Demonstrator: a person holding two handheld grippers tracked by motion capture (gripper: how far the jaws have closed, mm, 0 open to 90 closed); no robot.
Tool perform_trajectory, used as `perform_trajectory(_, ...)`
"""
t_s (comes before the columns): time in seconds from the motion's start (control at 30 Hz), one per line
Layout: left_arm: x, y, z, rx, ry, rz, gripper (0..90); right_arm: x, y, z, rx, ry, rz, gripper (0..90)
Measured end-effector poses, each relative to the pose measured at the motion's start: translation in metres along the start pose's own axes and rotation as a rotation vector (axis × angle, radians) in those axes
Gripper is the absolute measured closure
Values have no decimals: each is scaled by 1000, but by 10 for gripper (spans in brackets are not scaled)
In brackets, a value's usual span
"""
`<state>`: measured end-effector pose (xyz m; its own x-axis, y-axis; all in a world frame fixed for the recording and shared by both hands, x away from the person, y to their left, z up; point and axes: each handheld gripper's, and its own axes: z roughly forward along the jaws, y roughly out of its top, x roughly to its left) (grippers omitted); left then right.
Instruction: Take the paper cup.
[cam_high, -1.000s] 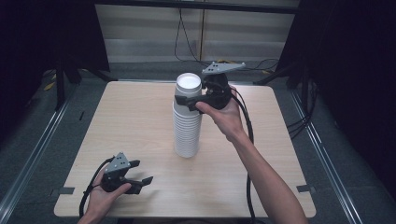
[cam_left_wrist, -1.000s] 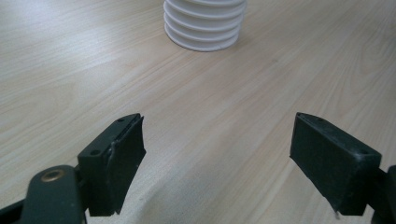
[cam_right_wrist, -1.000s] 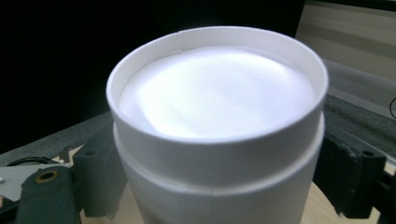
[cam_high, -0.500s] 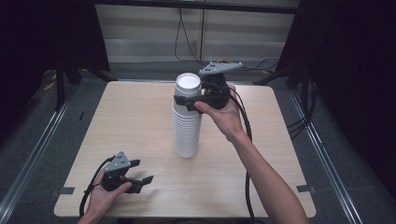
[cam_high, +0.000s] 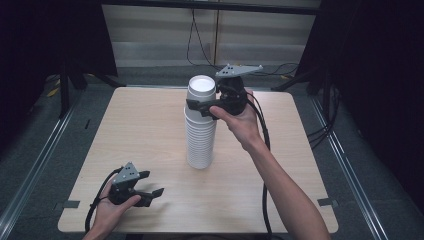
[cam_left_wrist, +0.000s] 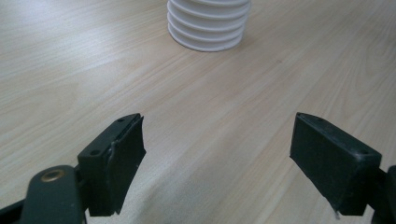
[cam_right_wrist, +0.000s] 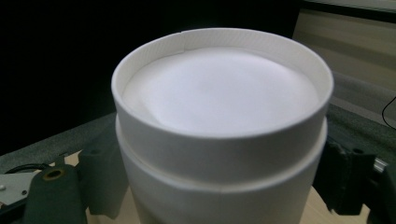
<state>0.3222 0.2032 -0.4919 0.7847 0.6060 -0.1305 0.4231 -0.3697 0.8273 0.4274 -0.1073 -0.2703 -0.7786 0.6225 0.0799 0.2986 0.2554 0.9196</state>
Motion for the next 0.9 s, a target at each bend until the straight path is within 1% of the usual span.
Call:
perform_trajectory(0.13,0,0,0,-1,1,2,175,0,2,-1,-11,1,3,186)
perform_trajectory(0.2,0,0,-1,-3,1,0,175,1,4,-3,-34,0,1,187)
perform_trajectory(0.4,-1,0,-1,0,-4,1,175,3,6,-3,-57,-9,-8,188)
perform_trajectory(0.53,0,0,-1,-5,-2,-1,175,2,7,-4,-70,-7,12,190)
perform_trajectory(0.7,0,0,-1,-3,-3,-1,175,1,8,-6,-83,-7,12,191)
perform_trajectory(0.73,-1,0,-1,-5,-5,-2,175,2,9,-7,-93,-6,13,192)
perform_trajectory(0.83,-2,0,-1,-3,-9,1,175,1,9,-7,-94,0,16,192)
perform_trajectory(0.9,-2,0,-2,-7,-10,0,175,0,10,-7,-110,6,33,194)
